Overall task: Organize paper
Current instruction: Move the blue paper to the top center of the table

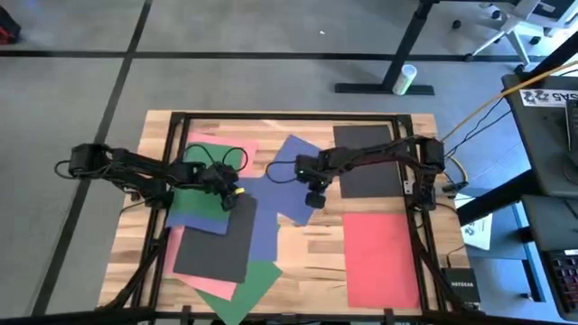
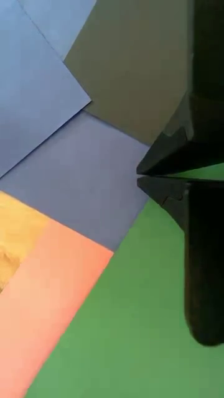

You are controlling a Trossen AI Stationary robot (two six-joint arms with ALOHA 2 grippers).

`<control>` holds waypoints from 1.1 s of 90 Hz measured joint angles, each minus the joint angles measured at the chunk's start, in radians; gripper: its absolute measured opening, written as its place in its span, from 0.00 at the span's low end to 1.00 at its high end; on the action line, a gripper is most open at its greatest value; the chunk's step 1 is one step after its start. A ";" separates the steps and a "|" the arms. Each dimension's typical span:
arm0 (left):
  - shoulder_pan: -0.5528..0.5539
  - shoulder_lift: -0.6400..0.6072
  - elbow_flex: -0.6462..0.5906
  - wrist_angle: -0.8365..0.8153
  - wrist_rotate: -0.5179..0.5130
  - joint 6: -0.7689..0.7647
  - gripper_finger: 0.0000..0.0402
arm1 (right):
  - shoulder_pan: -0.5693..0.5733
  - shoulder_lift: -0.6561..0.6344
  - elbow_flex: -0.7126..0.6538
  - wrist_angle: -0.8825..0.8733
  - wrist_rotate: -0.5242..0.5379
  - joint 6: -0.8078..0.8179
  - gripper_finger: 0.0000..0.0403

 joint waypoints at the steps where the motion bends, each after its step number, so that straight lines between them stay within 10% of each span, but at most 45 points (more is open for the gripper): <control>1: 0.000 0.000 0.000 0.000 0.000 -0.001 0.00 | -0.001 0.002 0.000 0.000 0.000 0.002 0.00; 99: -0.043 0.000 0.160 0.001 -0.012 0.090 0.00 | -0.137 0.010 -0.049 0.116 0.034 -0.058 0.00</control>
